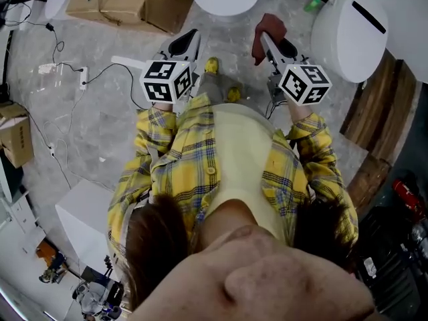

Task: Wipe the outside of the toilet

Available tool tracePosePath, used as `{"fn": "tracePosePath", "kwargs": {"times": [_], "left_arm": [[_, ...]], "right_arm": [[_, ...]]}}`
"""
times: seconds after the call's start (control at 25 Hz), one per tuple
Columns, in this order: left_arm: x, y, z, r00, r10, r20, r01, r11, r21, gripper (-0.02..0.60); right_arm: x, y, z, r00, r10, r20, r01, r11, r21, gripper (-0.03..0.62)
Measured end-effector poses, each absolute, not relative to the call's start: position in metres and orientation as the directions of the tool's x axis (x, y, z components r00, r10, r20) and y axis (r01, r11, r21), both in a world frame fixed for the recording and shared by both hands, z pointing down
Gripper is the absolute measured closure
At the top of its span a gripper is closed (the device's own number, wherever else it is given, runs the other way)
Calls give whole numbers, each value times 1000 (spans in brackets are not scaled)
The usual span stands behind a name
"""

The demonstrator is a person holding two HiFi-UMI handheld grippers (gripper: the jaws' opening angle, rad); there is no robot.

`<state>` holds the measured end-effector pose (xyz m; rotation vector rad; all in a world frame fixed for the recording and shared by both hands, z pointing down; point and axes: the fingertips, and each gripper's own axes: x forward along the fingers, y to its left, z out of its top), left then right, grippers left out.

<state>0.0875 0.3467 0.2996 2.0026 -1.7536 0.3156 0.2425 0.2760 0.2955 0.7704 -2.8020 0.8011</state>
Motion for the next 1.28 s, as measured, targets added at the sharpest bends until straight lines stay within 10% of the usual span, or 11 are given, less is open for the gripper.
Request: {"fn": "tracePosePath", "kwargs": {"times": [1.28], "left_arm": [[-140, 183, 358, 469, -703, 535, -883, -394, 257, 572]], "right_arm": [[6, 145, 340, -691, -592, 416, -721, 519, -459, 502]]}}
